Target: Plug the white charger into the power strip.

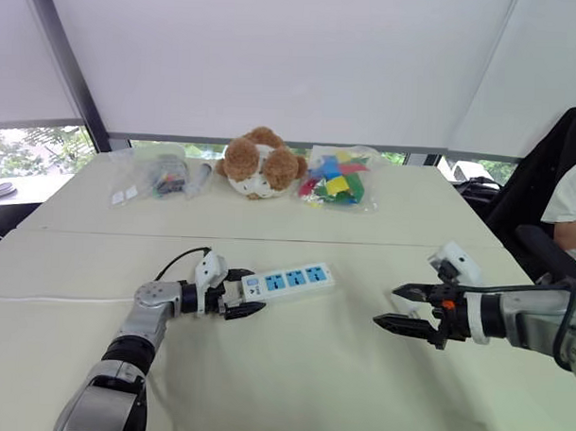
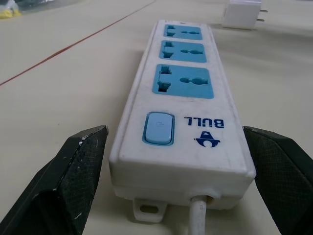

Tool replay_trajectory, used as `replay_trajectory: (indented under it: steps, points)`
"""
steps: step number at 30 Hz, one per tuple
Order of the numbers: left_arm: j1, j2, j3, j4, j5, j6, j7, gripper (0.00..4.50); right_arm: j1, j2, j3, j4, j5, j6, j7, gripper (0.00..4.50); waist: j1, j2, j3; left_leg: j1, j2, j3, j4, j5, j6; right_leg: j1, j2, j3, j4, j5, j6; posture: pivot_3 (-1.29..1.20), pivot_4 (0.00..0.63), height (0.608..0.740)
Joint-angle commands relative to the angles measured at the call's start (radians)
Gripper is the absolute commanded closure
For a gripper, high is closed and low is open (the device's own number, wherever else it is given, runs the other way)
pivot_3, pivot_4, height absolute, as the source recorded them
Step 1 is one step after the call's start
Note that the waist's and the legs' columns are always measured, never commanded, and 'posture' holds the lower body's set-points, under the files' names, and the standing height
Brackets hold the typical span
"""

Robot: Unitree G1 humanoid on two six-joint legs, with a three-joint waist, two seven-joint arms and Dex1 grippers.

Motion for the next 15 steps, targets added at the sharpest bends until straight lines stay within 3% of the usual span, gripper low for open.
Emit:
replay_trajectory:
  steps: [1, 5, 8, 15]
  points:
    - [-0.007, -0.013, 0.012, 0.019, 0.007, -0.017, 0.005, 1.34, -0.037, -0.038, -0.034, 0.028, 0.006, 0.011, 0.017, 0.00, 0.002, 0.000, 0.000, 0.000, 0.000, 0.000, 0.000, 0.000, 0.000, 0.000, 0.000, 0.000, 0.000, 0.000, 0.000, 0.00, 0.150, 0.739]
    - [-0.016, -0.016, -0.001, 0.020, 0.027, -0.009, -0.005, 1.50, -0.142, -0.123, 0.031, 0.129, -0.026, 0.064, 0.050, 0.00, 0.001, 0.002, -0.001, 0.000, 0.000, 0.000, 0.000, 0.000, 0.000, 0.000, 0.000, 0.000, 0.000, 0.000, 0.000, 0.00, 0.150, 0.739]
    - [-0.022, -0.004, -0.047, -0.005, 0.071, -0.003, -0.042, 1.50, -0.296, -0.204, 0.204, 0.268, -0.125, 0.064, 0.132, 0.00, 0.001, 0.002, -0.001, 0.000, 0.000, 0.000, 0.000, 0.000, 0.000, 0.000, 0.000, 0.000, 0.000, 0.000, 0.000, 0.00, 0.150, 0.739]
    - [-0.025, 0.018, -0.107, -0.079, 0.122, 0.028, -0.078, 1.50, -0.677, -0.137, 0.612, 0.651, -0.386, 0.016, 0.391, 0.00, 0.003, 0.003, -0.001, -0.001, 0.000, 0.001, 0.000, -0.001, 0.001, -0.002, -0.001, 0.000, 0.000, 0.000, 0.000, 0.00, 0.150, 0.739]
